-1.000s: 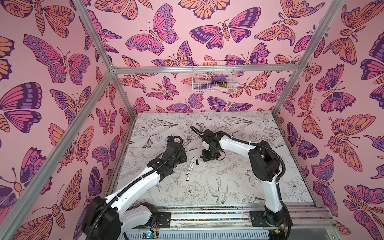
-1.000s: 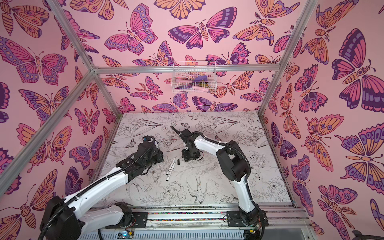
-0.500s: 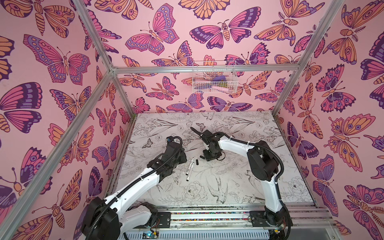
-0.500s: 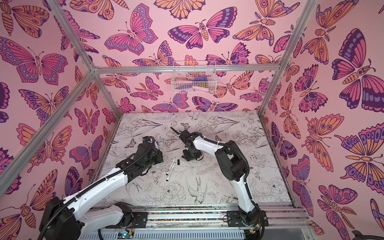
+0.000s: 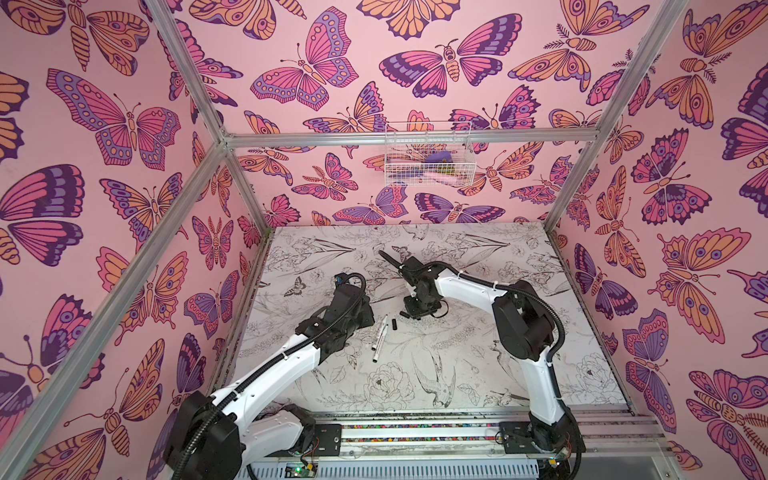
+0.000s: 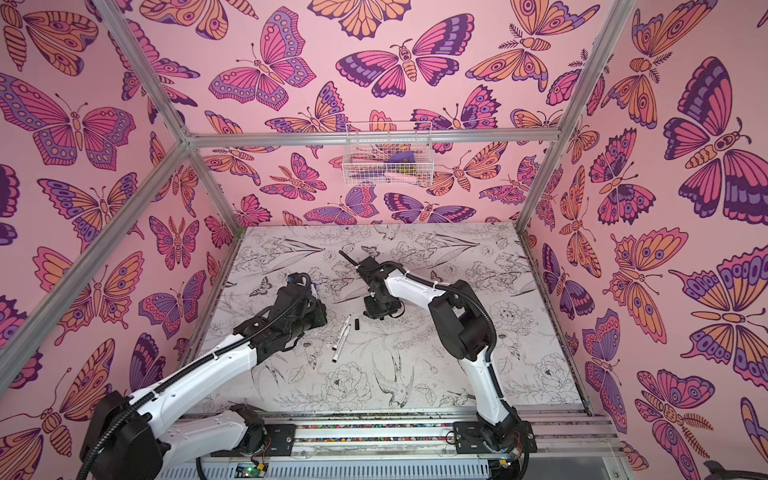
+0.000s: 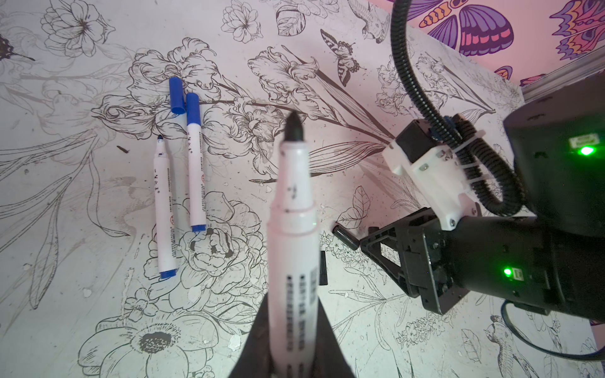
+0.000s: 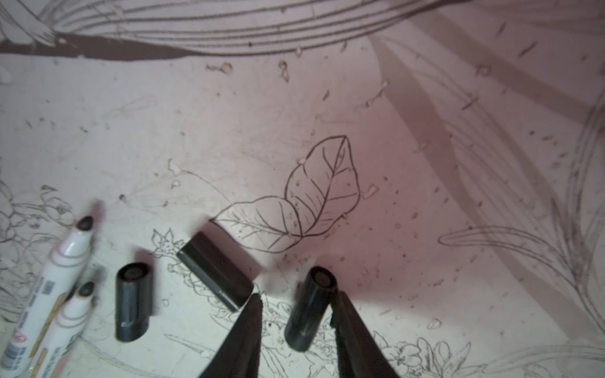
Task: Insert the pens into the pen caps
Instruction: 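Grasp the black cap with the right gripper and lift it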
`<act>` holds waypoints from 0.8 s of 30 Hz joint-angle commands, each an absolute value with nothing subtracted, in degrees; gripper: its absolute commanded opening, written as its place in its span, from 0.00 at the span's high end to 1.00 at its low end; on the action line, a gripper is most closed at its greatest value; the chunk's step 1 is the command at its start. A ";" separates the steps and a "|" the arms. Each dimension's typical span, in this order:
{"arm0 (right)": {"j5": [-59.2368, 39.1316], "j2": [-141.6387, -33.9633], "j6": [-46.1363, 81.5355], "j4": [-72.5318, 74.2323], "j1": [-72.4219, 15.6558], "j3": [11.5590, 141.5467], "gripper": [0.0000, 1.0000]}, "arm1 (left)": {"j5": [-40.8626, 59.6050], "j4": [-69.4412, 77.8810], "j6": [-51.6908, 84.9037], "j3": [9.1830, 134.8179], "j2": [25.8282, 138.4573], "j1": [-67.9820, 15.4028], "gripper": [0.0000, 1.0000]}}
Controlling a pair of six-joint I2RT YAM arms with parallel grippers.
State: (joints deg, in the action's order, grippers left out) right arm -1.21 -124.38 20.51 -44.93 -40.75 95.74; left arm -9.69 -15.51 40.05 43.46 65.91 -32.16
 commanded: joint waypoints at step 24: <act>-18.96 -97.30 23.60 -23.57 -28.72 76.40 0.96 | 15.03 -6.10 21.76 48.97 77.26 -38.10 1.00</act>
